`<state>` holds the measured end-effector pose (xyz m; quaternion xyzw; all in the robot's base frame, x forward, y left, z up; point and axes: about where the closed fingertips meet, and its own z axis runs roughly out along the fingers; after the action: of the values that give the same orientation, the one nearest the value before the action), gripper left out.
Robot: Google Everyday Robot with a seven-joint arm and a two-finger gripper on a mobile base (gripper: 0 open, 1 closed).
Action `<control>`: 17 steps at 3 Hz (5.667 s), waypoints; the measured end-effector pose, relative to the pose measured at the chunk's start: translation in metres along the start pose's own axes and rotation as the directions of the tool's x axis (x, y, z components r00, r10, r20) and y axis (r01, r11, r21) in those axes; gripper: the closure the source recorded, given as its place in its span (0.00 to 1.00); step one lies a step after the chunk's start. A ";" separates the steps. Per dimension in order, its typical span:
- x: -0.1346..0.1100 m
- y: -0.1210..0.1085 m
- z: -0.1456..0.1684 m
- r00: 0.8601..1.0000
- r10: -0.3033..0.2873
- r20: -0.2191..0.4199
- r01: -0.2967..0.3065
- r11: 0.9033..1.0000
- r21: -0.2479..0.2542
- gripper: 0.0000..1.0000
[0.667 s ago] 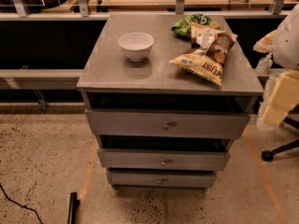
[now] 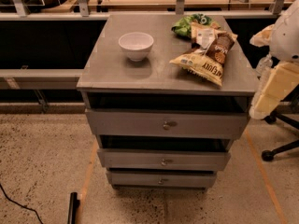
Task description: Pick brown chip bag
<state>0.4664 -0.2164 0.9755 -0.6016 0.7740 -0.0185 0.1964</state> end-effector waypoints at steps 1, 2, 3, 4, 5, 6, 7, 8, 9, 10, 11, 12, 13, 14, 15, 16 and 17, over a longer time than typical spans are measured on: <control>-0.004 -0.055 0.018 0.990 0.033 0.137 -0.041 0.997 0.058 0.00; -0.006 -0.107 0.045 0.942 0.066 0.329 -0.104 0.990 0.099 0.00; -0.013 -0.156 0.076 0.828 0.108 0.550 -0.212 0.968 0.130 0.00; -0.020 -0.158 0.083 0.821 0.111 0.561 -0.210 0.971 0.115 0.00; -0.026 -0.177 0.096 0.789 0.186 0.586 -0.310 0.943 0.118 0.00; -0.013 -0.193 0.106 0.766 0.289 0.574 -0.430 0.894 0.125 0.00; 0.000 -0.205 0.104 0.728 0.370 0.577 -0.526 0.842 0.123 0.00; 0.013 -0.212 0.103 0.692 0.432 0.578 -0.596 0.794 0.120 0.00; 0.019 -0.214 0.119 0.632 0.517 0.577 -0.674 0.734 0.081 0.00; 0.014 -0.213 0.141 0.588 0.563 0.581 -0.705 0.709 0.027 0.00; 0.008 -0.215 0.164 0.560 0.589 0.582 -0.714 0.700 -0.023 0.00; 0.000 -0.216 0.185 0.550 0.601 0.580 -0.707 0.704 -0.059 0.18; -0.006 -0.217 0.198 0.552 0.604 0.575 -0.693 0.716 -0.085 0.41; -0.014 -0.219 0.204 0.563 0.591 0.578 -0.673 0.734 -0.096 0.64; -0.031 -0.226 0.193 0.580 0.536 0.614 -0.631 0.772 -0.078 0.87; -0.057 -0.233 0.170 0.596 0.450 0.665 -0.568 0.822 -0.047 1.00; -0.078 -0.237 0.151 0.599 0.378 0.706 -0.514 0.857 -0.023 1.00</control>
Offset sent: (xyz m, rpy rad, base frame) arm 0.1899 -0.0288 -0.0172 0.6082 -0.3097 -0.0443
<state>0.7506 -0.1769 0.9216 -0.3299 0.7647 0.1849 0.5217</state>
